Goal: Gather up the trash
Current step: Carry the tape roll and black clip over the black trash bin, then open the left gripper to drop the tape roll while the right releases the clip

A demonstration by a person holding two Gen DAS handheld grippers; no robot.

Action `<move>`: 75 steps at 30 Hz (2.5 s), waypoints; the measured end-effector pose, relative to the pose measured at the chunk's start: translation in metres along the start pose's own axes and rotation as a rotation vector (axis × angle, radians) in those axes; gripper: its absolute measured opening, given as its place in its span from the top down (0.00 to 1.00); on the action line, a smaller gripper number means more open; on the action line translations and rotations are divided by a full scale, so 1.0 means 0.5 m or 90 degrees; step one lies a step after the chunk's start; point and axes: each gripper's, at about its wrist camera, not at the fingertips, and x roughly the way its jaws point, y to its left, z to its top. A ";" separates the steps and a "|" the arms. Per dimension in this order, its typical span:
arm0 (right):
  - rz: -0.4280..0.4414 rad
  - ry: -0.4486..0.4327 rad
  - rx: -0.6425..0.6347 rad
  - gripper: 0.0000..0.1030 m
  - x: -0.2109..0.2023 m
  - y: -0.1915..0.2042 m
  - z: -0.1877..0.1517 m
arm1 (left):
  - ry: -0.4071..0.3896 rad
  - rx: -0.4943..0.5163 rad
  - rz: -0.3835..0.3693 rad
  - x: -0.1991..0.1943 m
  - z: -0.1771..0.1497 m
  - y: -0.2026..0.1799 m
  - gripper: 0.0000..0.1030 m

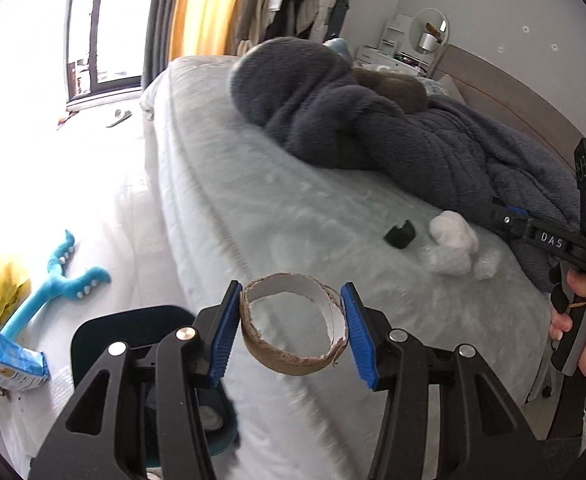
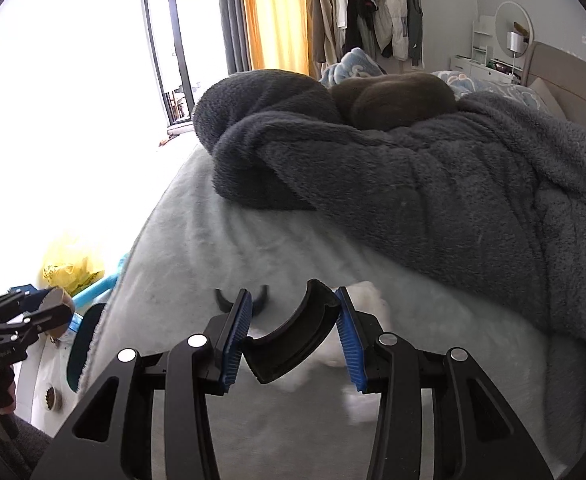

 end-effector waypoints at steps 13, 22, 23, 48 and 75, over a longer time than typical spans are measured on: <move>0.065 -0.011 -0.026 0.58 0.018 0.167 0.015 | 0.018 -0.038 0.041 -0.019 -0.054 0.118 0.48; 0.112 -0.008 -0.040 0.58 0.048 0.262 0.034 | 0.069 -0.056 0.073 0.013 -0.099 0.204 0.48; 0.117 -0.006 -0.042 0.58 0.053 0.274 0.036 | 0.079 -0.057 0.077 0.019 -0.106 0.215 0.48; 0.234 0.127 -0.131 0.58 0.215 0.561 -0.020 | 0.224 -0.130 0.102 0.067 -0.232 0.389 0.25; 0.196 0.326 -0.189 0.58 0.435 0.700 -0.194 | -0.015 -0.182 0.121 -0.173 -0.090 0.434 0.12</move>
